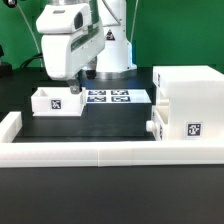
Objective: Assemble drawer
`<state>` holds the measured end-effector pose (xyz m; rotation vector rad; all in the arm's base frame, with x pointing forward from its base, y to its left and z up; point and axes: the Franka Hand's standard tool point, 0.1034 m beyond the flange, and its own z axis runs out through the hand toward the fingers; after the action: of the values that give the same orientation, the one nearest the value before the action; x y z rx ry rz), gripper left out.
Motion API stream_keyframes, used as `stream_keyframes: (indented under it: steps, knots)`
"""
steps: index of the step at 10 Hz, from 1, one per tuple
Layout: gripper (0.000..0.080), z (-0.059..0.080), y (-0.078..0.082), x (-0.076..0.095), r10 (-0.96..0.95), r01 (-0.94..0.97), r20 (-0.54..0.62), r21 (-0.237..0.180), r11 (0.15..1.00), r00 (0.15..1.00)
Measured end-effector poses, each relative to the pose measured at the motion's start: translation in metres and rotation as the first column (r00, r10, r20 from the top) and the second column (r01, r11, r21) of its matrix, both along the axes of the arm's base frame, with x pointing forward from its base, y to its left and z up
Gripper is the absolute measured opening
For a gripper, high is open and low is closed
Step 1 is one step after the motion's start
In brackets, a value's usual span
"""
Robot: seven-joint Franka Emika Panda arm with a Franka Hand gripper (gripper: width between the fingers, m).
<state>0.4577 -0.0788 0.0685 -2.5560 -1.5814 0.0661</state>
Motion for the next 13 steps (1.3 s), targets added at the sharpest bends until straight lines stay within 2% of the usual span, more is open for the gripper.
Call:
stream_keyframes:
  steps: [1,3,6,7,8,12,13]
  knots:
    - [0.0649,0.000,-0.002,-0.001,-0.057,0.057,0.000,-0.005,0.998,0.998]
    - [0.0649,0.002,-0.012,-0.015,-0.242,0.242,-0.003,-0.033,0.970,0.970]
    - [0.0649,0.005,-0.010,-0.030,-0.485,0.484,0.002,-0.063,0.873,0.874]
    - [0.0649,0.006,-0.007,-0.033,-0.578,0.577,0.010,-0.073,0.814,0.816]
    - [0.0649,0.005,-0.007,-0.033,-0.602,0.600,0.007,-0.076,0.796,0.799]
    - [0.0649,0.005,-0.005,-0.033,-0.773,0.770,0.004,-0.099,0.630,0.634]
    - [0.0649,0.003,-0.005,-0.032,-0.773,0.770,0.011,-0.098,0.630,0.634]
